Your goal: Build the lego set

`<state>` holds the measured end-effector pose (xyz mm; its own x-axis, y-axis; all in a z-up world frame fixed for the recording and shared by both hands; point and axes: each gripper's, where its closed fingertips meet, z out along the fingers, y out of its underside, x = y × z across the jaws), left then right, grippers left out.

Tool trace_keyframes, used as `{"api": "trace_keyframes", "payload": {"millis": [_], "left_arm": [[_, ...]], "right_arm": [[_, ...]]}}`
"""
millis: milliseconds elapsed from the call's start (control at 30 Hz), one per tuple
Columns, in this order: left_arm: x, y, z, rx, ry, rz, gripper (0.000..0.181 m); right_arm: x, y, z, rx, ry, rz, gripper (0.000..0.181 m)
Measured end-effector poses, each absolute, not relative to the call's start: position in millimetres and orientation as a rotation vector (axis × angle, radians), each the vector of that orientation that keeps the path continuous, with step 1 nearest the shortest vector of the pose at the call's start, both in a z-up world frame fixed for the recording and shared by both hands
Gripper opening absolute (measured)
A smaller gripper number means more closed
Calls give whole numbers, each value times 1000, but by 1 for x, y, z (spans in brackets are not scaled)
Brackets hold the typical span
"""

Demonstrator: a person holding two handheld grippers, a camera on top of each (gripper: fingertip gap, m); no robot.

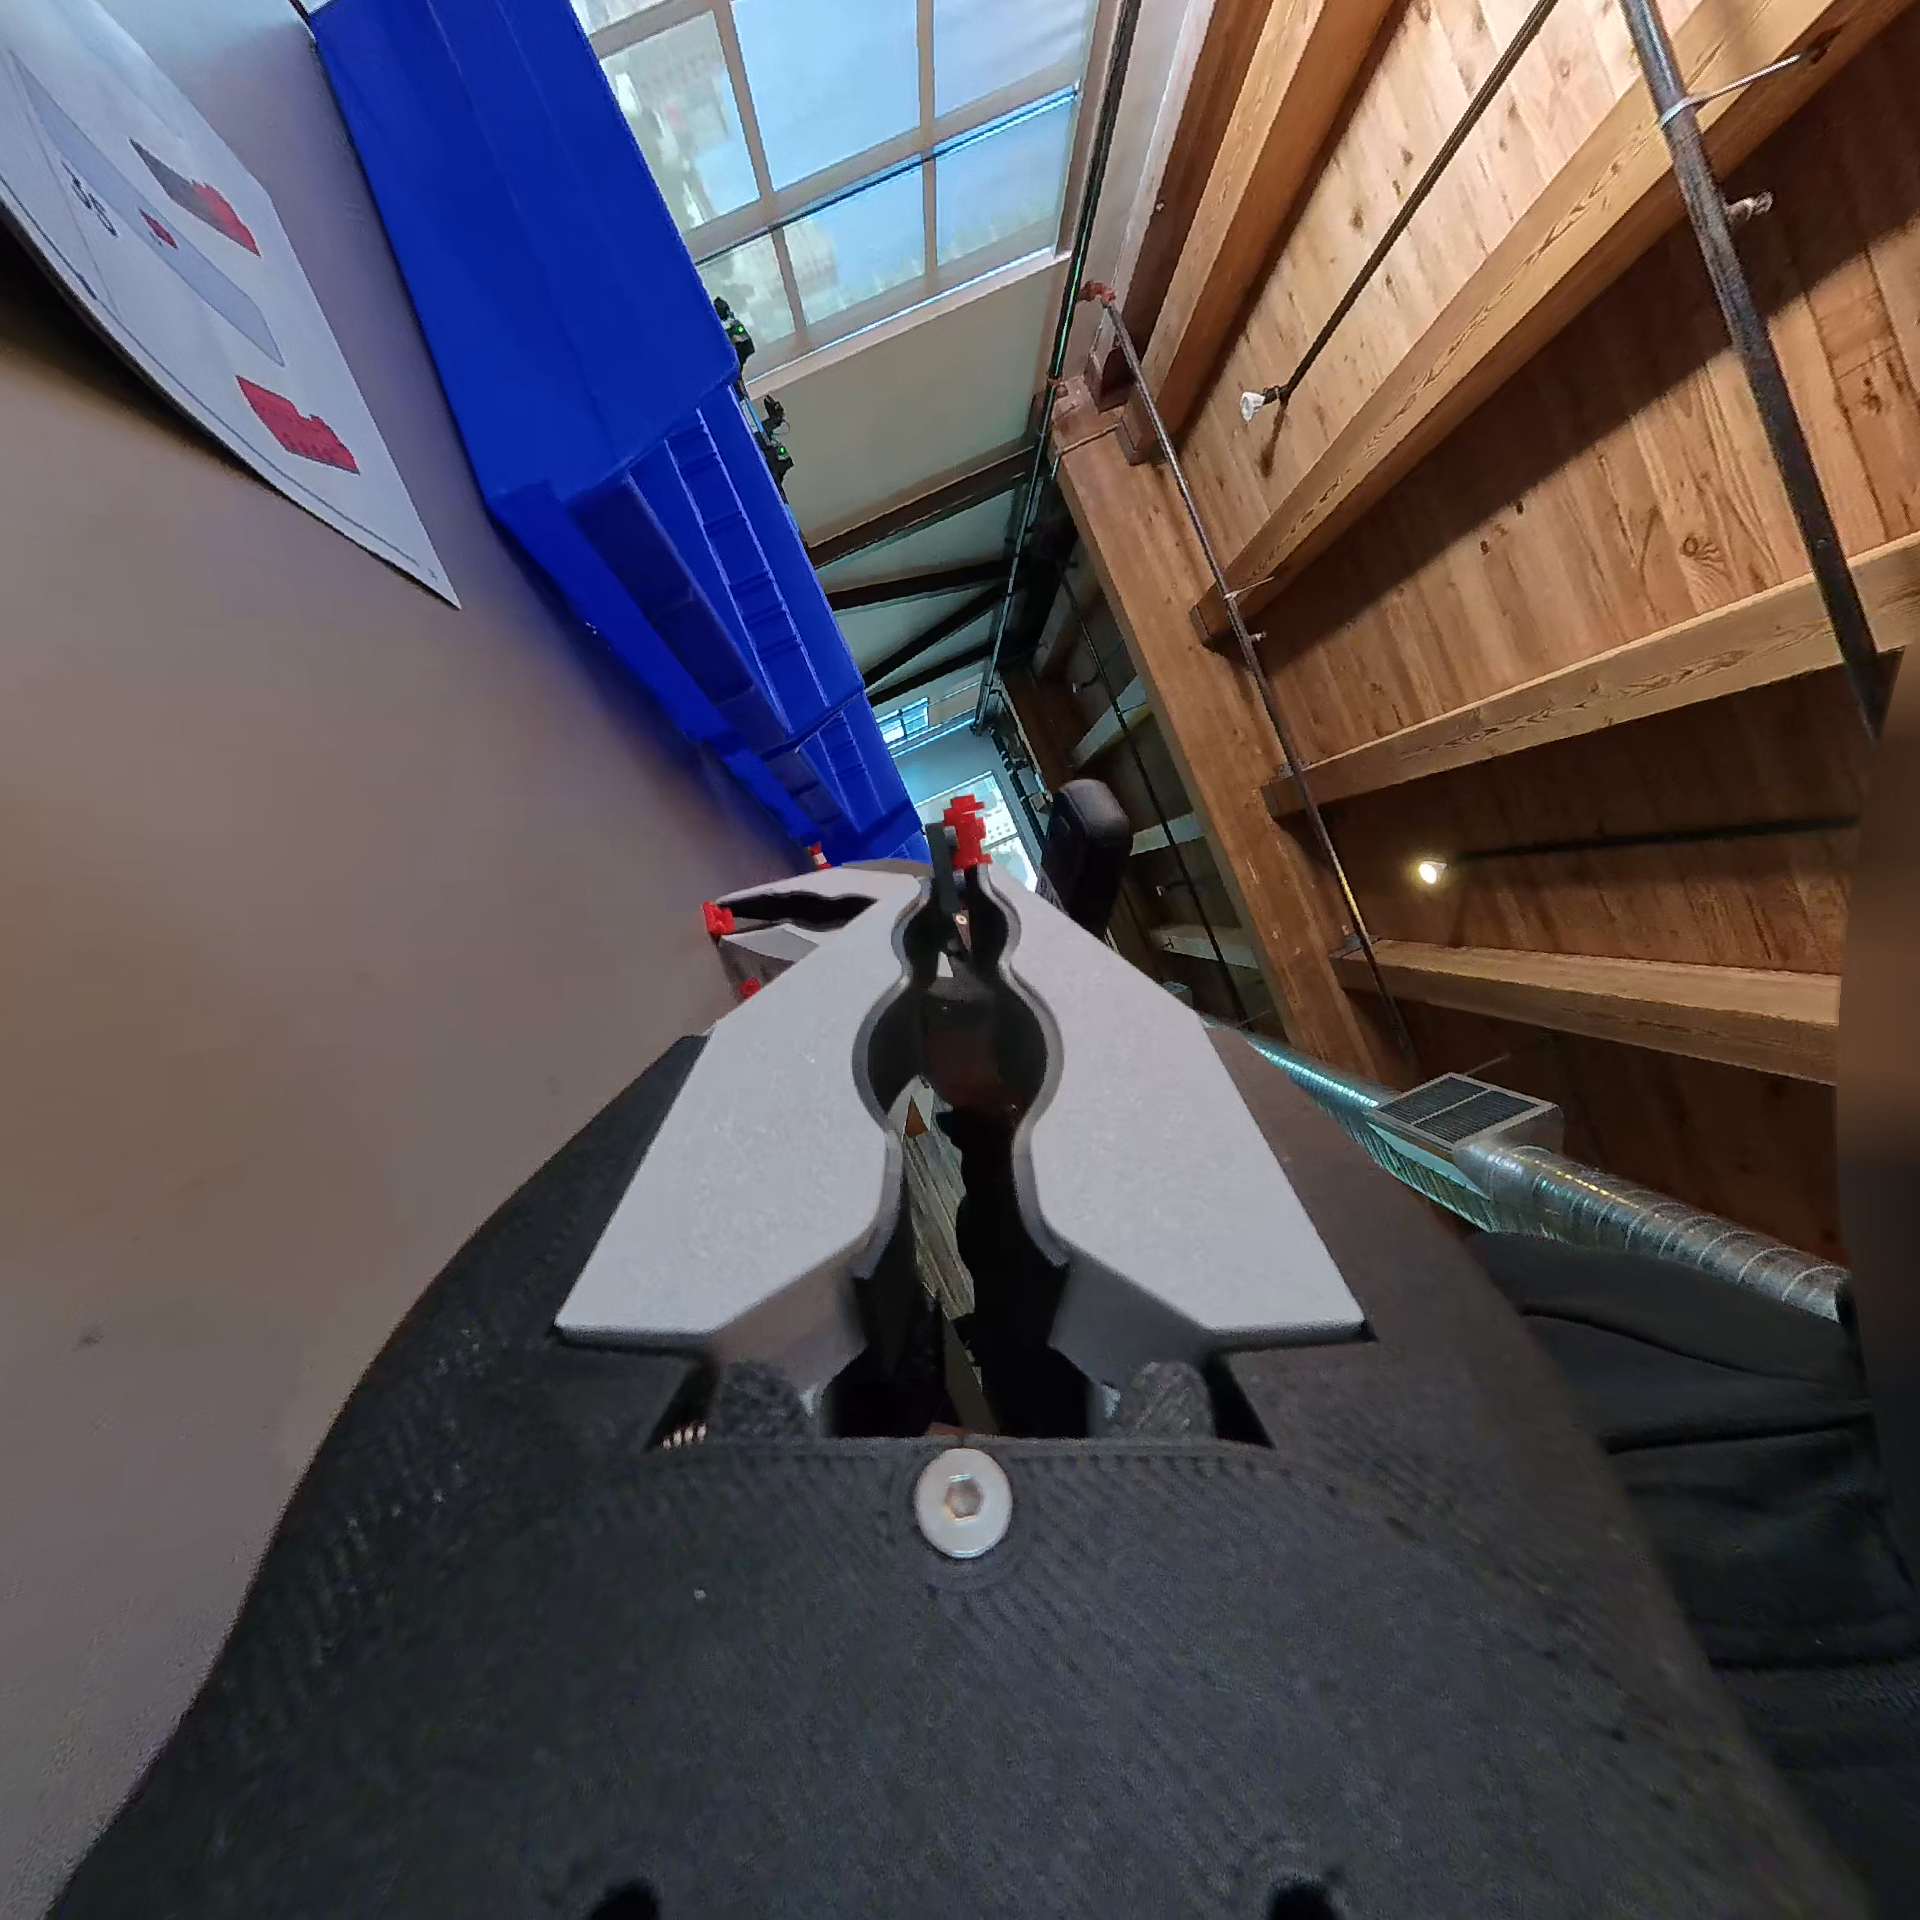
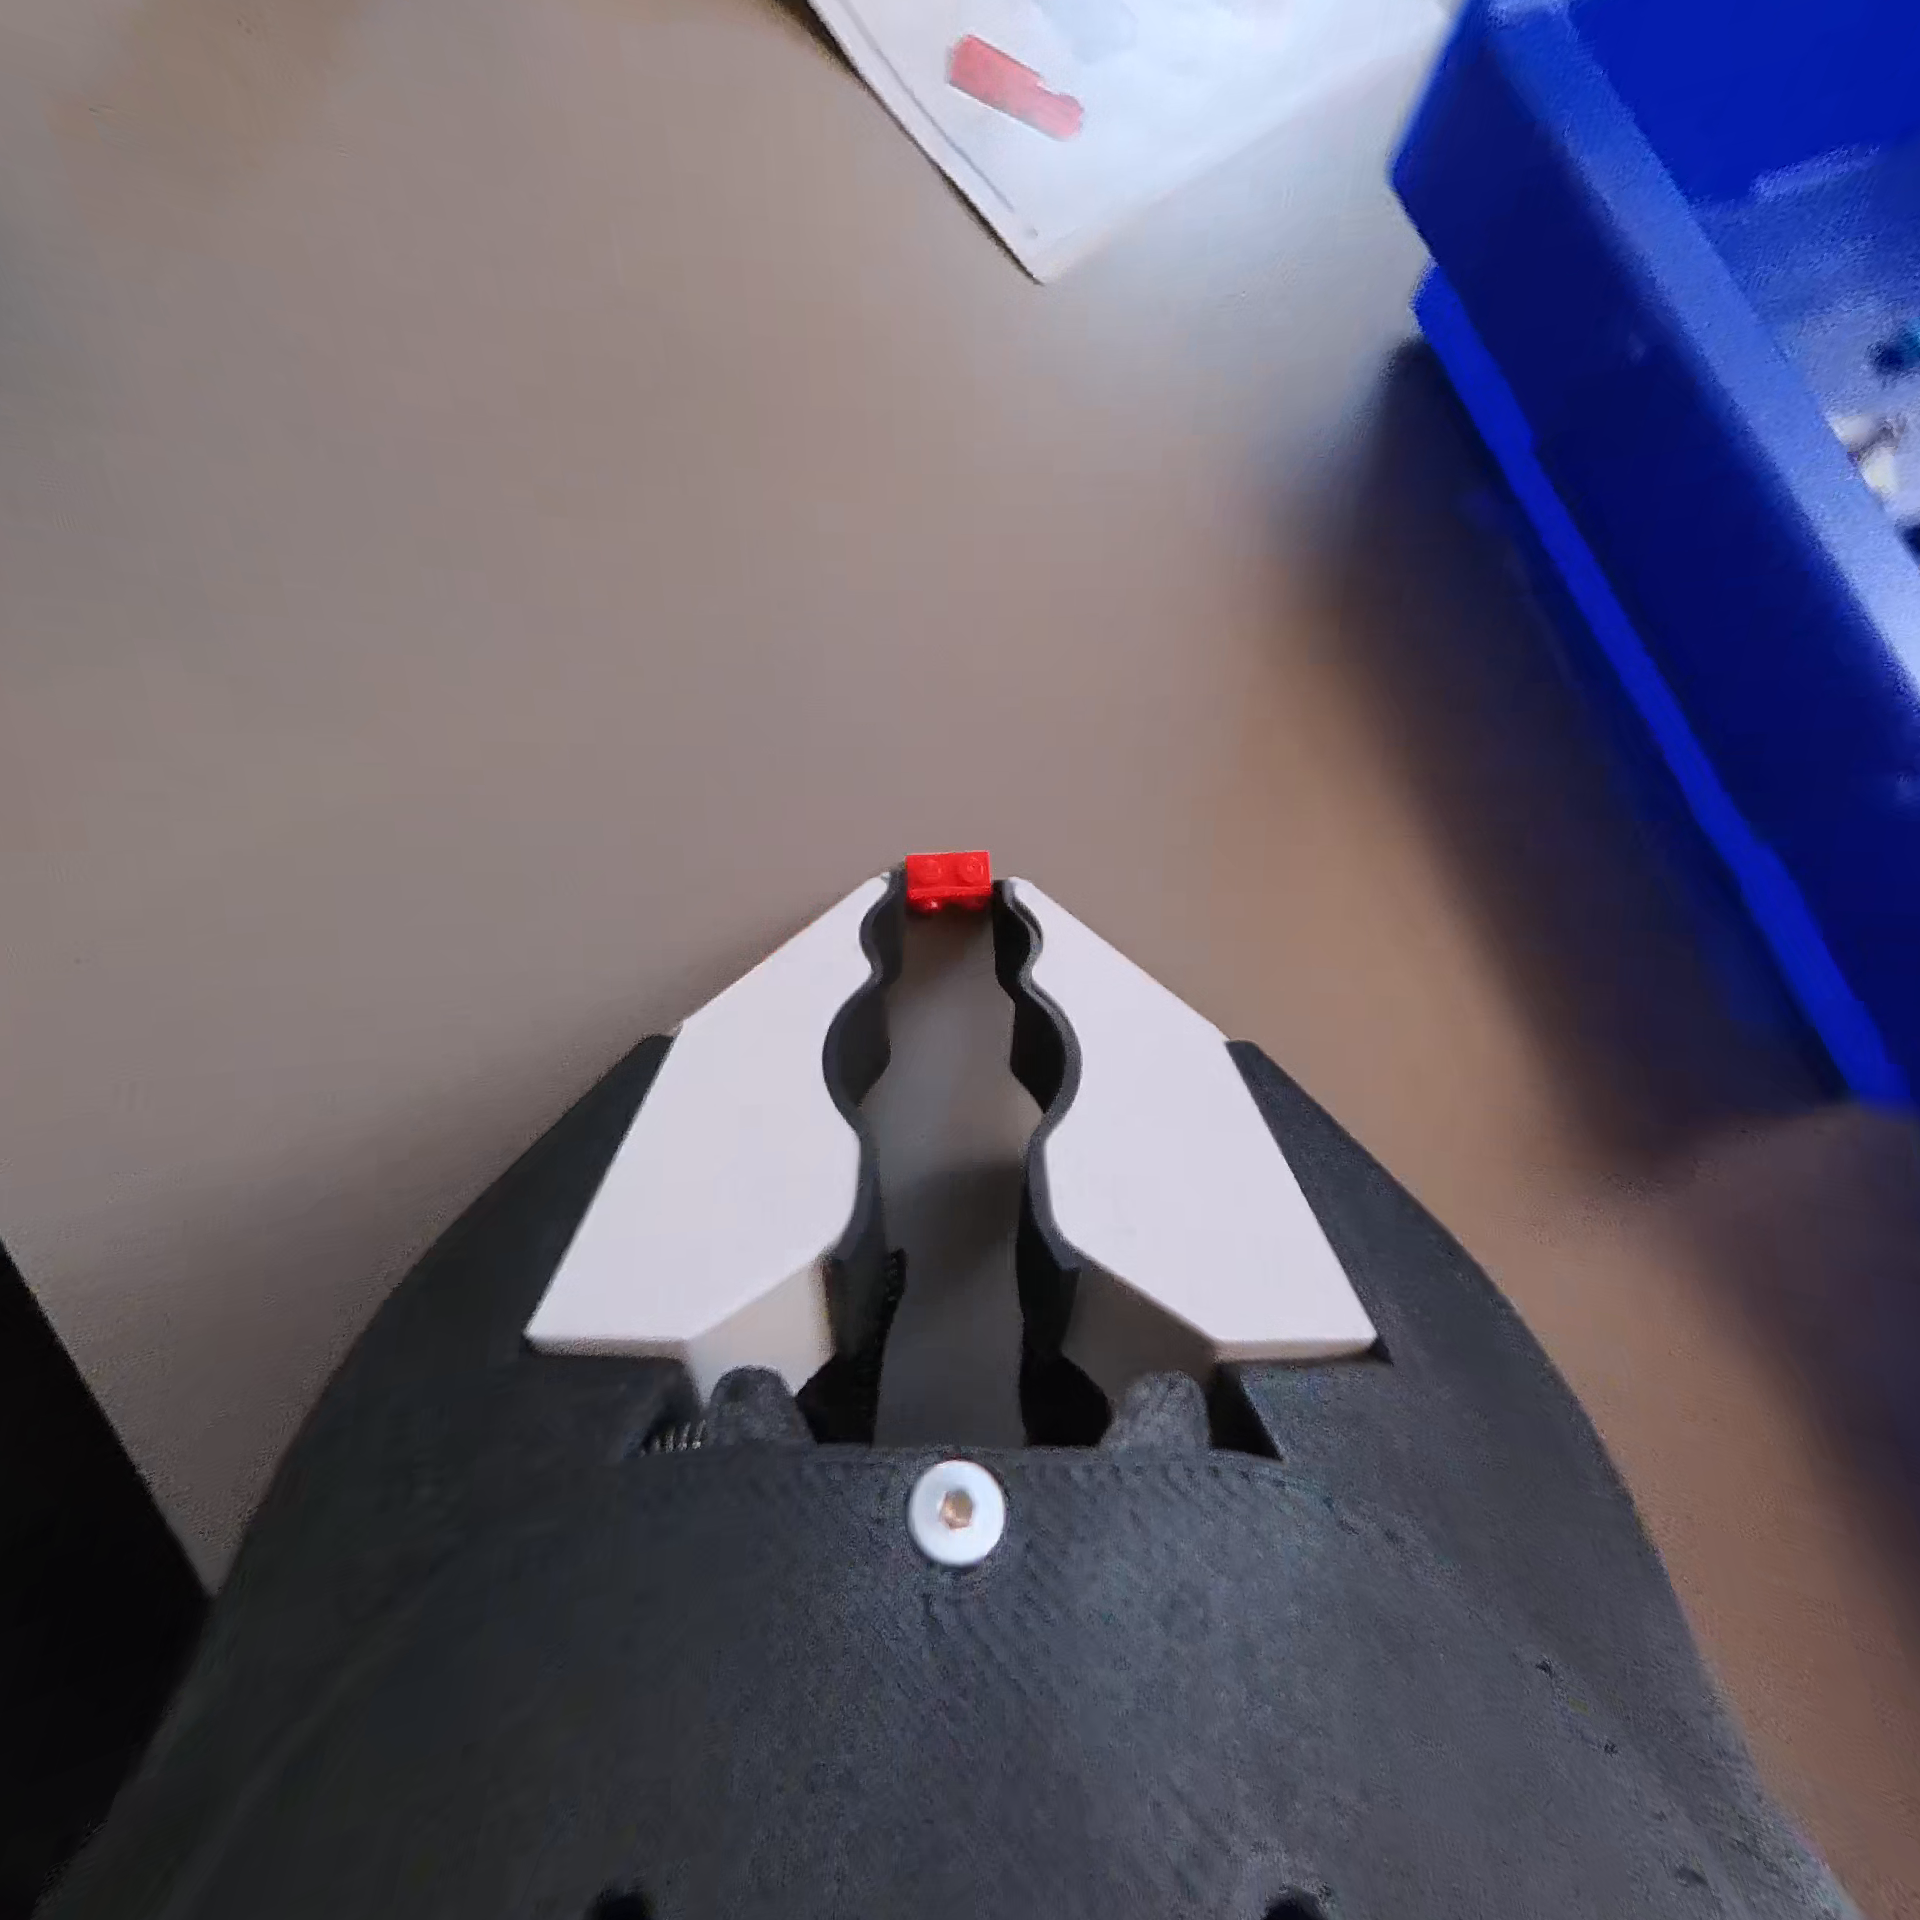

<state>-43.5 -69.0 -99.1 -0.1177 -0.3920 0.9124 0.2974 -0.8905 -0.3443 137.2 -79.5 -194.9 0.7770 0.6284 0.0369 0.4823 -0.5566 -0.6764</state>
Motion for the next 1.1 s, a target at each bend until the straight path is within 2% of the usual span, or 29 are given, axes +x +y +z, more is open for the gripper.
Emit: {"api": "trace_keyframes", "payload": {"millis": [33, 200, 267, 433, 600, 767, 900, 1100], "left_arm": [[-43, -70, -99, -1716, 108, -2059, 4], [-42, -73, -98, -1706, 129, -2107, 4], [-41, -74, -98, -1707, 137, -2111, 5], [-41, -76, -98, -1711, 151, -2113, 5], [-41, -76, -99, -1713, 143, -2130, 4], [-41, -75, -99, -1713, 137, -2134, 4], [-41, -76, -100, -1724, 144, -2115, 4], [-39, -77, -102, -1744, 162, -2091, 4]], "right_arm": [[131, -77, -195, -2249, -889, 281, 16], [105, -67, -194, -2153, -1188, 332, 18], [100, -65, -190, -2129, -1230, 350, 25], [110, -60, -181, -2248, -941, 339, 28], [110, -71, -186, -2309, -779, 335, 24], [103, -66, -189, -2325, -851, 297, 18], [95, -59, -191, -2299, -964, 274, 4], [85, -54, -191, -2238, -1134, 282, 3]]}}
